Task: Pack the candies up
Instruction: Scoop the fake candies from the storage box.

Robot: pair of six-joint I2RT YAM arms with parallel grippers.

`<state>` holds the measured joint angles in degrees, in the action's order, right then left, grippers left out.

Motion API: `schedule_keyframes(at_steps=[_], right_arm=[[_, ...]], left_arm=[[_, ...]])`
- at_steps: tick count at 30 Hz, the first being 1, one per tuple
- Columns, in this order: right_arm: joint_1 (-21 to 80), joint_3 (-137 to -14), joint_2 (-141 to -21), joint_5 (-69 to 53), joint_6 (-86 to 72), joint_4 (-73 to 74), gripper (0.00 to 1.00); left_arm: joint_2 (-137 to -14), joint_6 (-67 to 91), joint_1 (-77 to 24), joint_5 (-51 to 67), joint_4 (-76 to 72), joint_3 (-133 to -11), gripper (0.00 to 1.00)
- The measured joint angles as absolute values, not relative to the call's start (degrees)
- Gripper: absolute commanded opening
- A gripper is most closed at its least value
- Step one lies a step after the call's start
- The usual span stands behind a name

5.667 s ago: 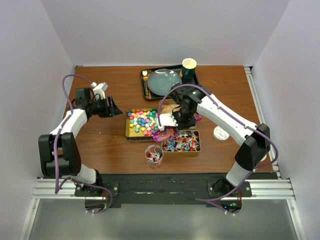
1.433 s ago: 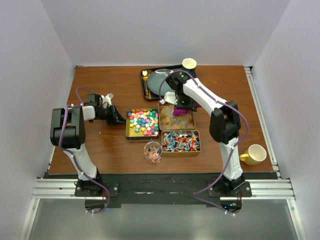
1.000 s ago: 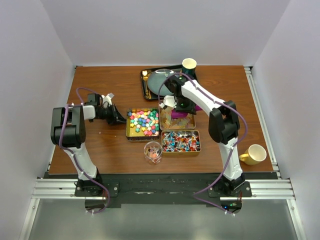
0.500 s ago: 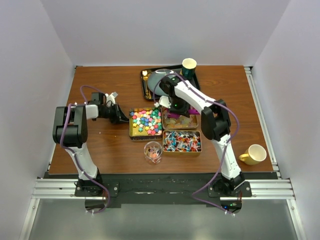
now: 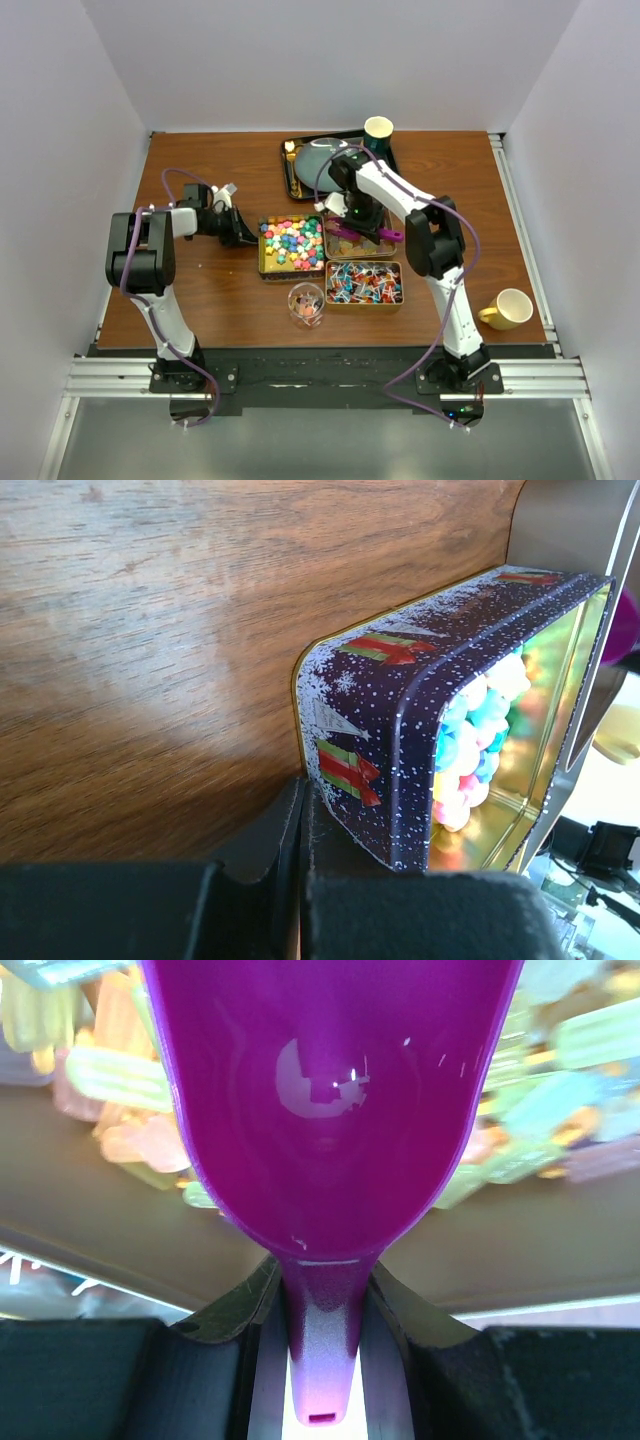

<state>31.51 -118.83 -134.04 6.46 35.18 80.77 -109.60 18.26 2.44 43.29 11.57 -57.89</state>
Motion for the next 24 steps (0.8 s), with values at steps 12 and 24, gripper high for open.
schedule_keyframes(at_steps=[12,24], right_arm=[[30.22,-116.49,-132.79,-0.21,32.97,80.36,0.0],[32.21,-117.16,-132.99,5.37,24.73,77.28,0.0]], left_arm=[[-109.14,15.22,2.52,43.59,12.91,-58.06,0.05],[-108.9,14.74,2.52,43.46,13.13,-58.02,0.06]])
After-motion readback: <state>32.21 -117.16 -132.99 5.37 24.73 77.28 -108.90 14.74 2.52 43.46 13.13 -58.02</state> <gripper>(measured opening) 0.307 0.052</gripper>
